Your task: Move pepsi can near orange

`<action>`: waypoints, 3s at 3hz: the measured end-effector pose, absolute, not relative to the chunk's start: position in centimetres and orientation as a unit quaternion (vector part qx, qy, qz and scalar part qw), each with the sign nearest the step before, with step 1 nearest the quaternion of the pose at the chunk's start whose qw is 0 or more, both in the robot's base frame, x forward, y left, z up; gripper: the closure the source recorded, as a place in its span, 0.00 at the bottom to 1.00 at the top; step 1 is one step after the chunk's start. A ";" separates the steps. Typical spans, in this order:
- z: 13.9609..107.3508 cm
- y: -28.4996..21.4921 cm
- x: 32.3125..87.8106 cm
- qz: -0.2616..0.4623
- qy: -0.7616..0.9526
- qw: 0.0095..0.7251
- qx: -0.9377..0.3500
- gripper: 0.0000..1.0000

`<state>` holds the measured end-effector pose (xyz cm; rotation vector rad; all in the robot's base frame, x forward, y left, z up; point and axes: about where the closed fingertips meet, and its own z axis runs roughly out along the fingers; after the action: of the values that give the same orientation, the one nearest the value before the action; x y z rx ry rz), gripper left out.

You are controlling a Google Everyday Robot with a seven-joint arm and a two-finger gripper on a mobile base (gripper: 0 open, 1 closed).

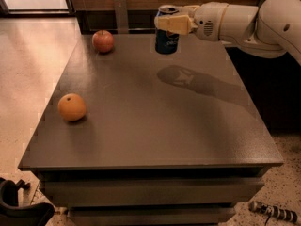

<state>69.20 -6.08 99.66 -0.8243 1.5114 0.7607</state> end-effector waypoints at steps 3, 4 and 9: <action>96.5 3.9 55.2 0.375 0.617 0.589 -0.363 1.00; 94.3 6.5 52.9 0.389 0.619 0.573 -0.371 1.00; 91.2 11.3 49.9 0.425 0.600 0.543 -0.405 0.08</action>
Offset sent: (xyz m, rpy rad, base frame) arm -0.1533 0.1064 -0.0317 0.1034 -0.0462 0.0768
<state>49.94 11.32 91.15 -0.9620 1.4247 1.0081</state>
